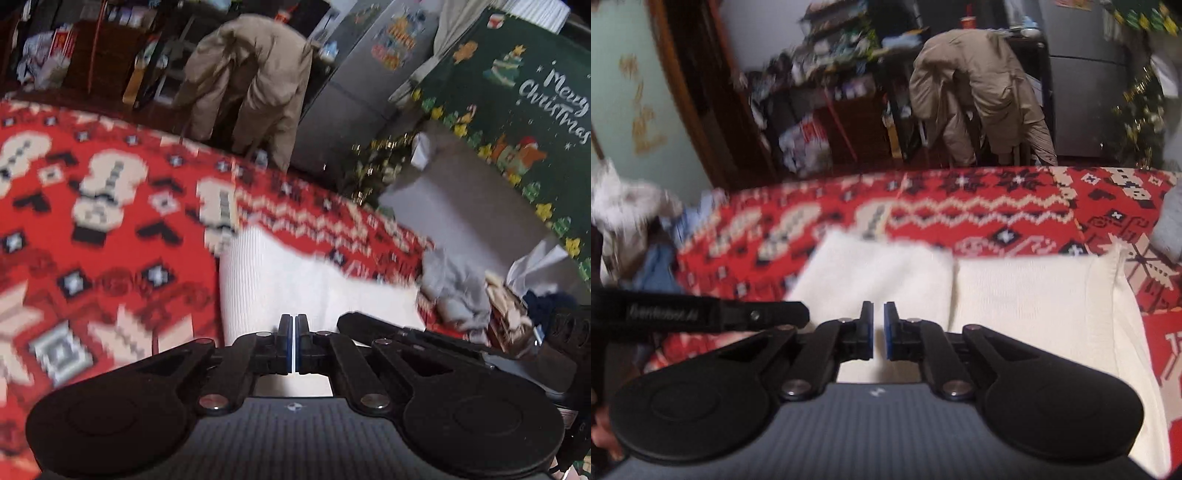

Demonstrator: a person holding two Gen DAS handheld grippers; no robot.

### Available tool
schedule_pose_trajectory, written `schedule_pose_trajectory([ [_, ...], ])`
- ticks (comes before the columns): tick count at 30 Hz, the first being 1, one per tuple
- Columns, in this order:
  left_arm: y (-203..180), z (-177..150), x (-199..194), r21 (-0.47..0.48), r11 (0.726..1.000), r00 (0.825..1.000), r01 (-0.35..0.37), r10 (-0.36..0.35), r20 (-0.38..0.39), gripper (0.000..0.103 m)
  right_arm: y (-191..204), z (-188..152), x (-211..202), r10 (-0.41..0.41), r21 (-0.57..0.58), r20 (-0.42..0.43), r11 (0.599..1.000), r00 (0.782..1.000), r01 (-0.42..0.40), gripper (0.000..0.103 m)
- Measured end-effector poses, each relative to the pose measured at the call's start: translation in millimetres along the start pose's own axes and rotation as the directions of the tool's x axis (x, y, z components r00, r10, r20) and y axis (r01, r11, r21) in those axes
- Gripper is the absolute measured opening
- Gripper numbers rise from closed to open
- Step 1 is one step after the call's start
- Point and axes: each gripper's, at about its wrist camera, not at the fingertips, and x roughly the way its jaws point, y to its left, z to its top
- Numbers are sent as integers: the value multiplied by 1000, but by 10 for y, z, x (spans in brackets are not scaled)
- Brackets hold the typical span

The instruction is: Fold clothes

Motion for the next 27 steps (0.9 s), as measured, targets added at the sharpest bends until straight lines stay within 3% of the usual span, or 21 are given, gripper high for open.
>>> schedule_pose_trajectory([
  [6,235,50,302,-89,994,998,60,-60,0,2,27,72,320,17,-44,6,999,1000,-16,6],
  [9,315,15,337,-130,989,998,69,-69,-2,3,-51,68,440,16,-40,2,999,1000,-16,1],
  [13,221,101,268,-122,992,999,36,-37,-7,1,-141,127,470,6,-3,-14,1000,1000,-6,0],
  [18,223,277,338,-92,995,998,49,-44,54,2,-213,243,490,-33,26,56,999,998,31,4],
  [21,352,277,517,-130,991,1000,10,-7,19,3,-292,225,682,-47,30,6,998,999,47,0],
  [25,413,183,486,-156,988,999,17,-10,48,3,-406,208,765,-40,58,-10,998,999,40,0],
  [27,376,169,433,-146,989,996,-17,29,81,3,-438,211,769,-44,65,-13,997,999,45,0],
])
